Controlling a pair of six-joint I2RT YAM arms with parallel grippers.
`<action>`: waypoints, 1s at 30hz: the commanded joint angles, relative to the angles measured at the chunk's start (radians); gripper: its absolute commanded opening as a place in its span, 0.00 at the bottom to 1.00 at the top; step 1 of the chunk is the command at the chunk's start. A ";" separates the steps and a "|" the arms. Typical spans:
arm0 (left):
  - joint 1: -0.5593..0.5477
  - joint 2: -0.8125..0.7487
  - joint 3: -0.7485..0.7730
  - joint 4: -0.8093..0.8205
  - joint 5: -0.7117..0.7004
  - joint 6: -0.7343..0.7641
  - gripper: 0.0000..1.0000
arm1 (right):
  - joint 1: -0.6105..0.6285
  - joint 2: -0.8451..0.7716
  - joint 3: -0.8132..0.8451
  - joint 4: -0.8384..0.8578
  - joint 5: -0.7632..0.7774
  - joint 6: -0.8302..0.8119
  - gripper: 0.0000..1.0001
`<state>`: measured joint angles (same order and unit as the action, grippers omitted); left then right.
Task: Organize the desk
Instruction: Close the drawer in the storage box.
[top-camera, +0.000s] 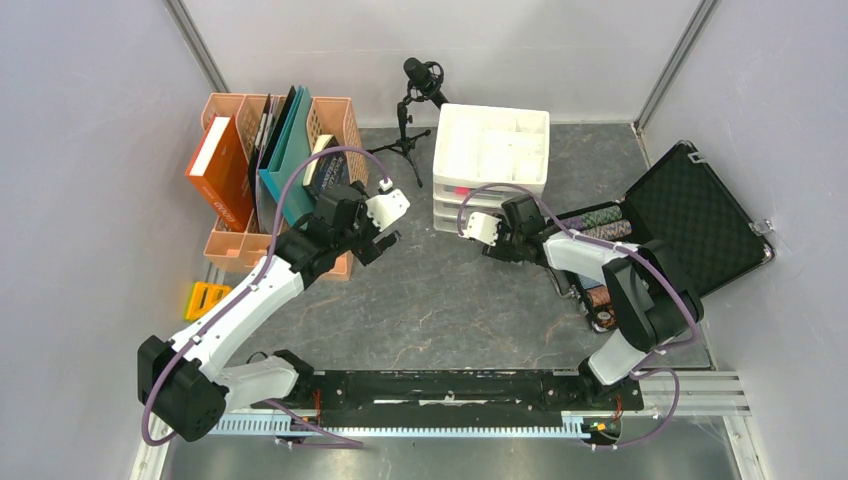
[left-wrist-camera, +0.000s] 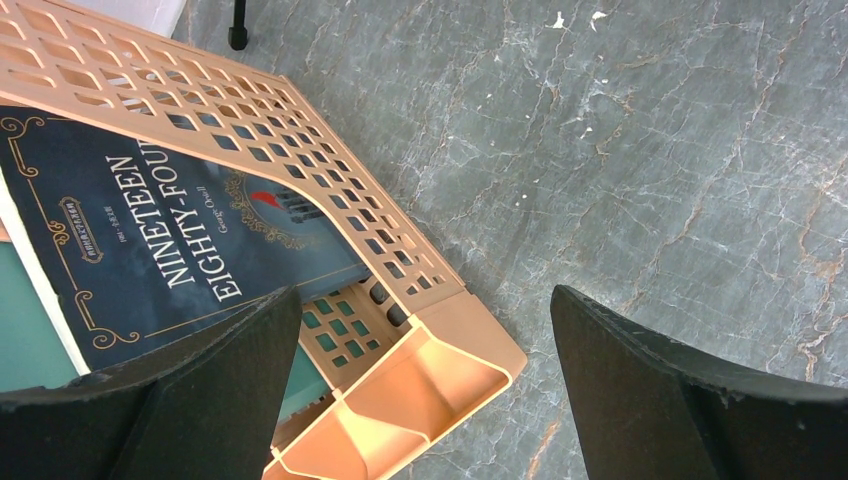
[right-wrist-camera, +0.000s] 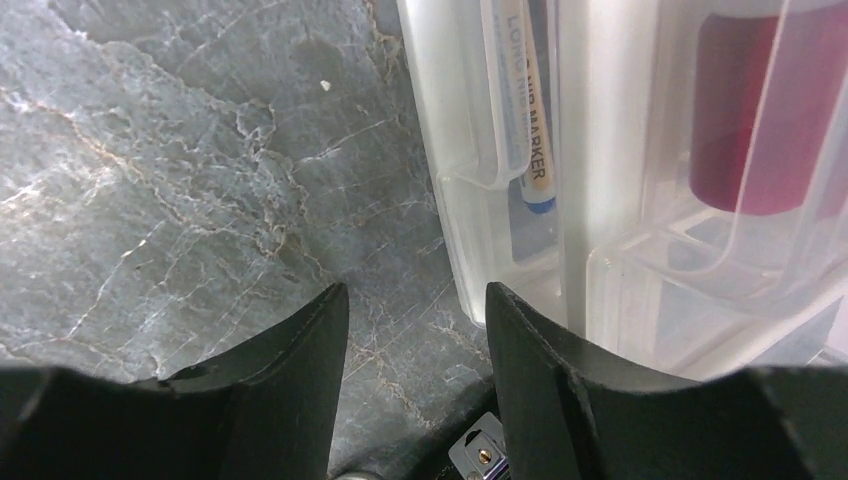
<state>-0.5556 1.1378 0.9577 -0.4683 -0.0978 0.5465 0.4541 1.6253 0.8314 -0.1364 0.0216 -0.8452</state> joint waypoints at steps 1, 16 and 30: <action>0.008 -0.020 0.004 0.035 0.011 -0.016 1.00 | -0.012 0.011 0.000 0.121 0.038 0.021 0.59; 0.008 -0.020 0.006 0.038 0.016 -0.024 1.00 | -0.061 0.000 0.015 0.023 -0.048 0.000 0.60; 0.022 -0.107 -0.073 0.102 -0.002 -0.174 1.00 | -0.103 -0.263 -0.001 -0.105 -0.132 0.171 0.83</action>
<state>-0.5442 1.1126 0.9283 -0.4377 -0.0994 0.4683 0.3843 1.4559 0.8162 -0.2058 -0.0559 -0.7635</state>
